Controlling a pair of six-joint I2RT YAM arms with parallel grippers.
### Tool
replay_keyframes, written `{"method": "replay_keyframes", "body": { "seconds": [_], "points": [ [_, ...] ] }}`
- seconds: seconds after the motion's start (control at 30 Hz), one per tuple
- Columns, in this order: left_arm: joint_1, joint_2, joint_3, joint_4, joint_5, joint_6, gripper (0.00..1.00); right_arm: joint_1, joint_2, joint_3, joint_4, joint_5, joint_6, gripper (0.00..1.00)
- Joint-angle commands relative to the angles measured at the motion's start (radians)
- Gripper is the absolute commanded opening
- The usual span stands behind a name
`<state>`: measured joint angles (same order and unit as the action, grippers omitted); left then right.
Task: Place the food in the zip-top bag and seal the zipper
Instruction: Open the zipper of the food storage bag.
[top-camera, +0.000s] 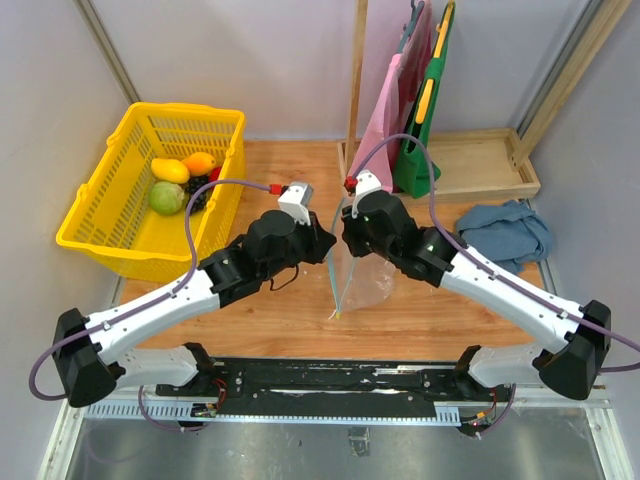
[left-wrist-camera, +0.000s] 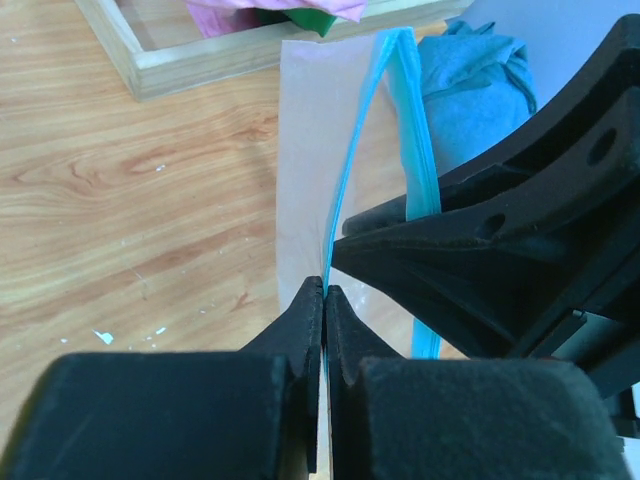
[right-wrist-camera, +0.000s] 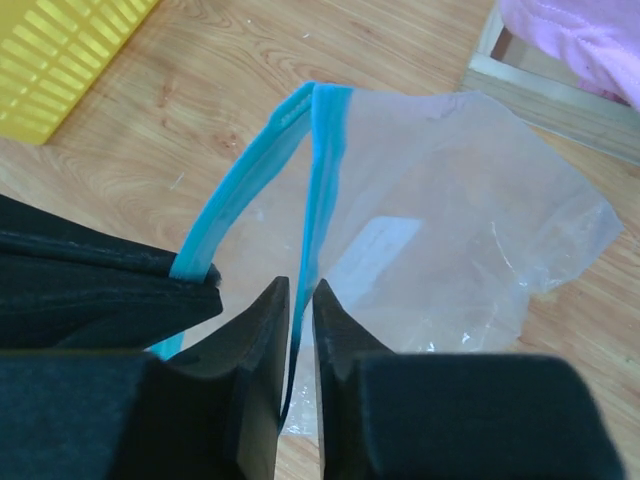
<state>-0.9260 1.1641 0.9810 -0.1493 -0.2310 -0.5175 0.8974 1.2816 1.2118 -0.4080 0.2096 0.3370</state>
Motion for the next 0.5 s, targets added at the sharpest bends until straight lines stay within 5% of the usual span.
{"method": "replay_keyframes", "body": {
  "seconds": [0.0, 0.47],
  "points": [
    [0.004, -0.073, -0.078, 0.153, -0.013, -0.098, 0.0, 0.059, -0.031, -0.032, -0.033, 0.157, 0.028, 0.21],
    [0.004, -0.144, -0.183, 0.275, -0.07, -0.216, 0.0, 0.171, -0.045, -0.139, -0.008, 0.229, 0.092, 0.39]
  ]
}}
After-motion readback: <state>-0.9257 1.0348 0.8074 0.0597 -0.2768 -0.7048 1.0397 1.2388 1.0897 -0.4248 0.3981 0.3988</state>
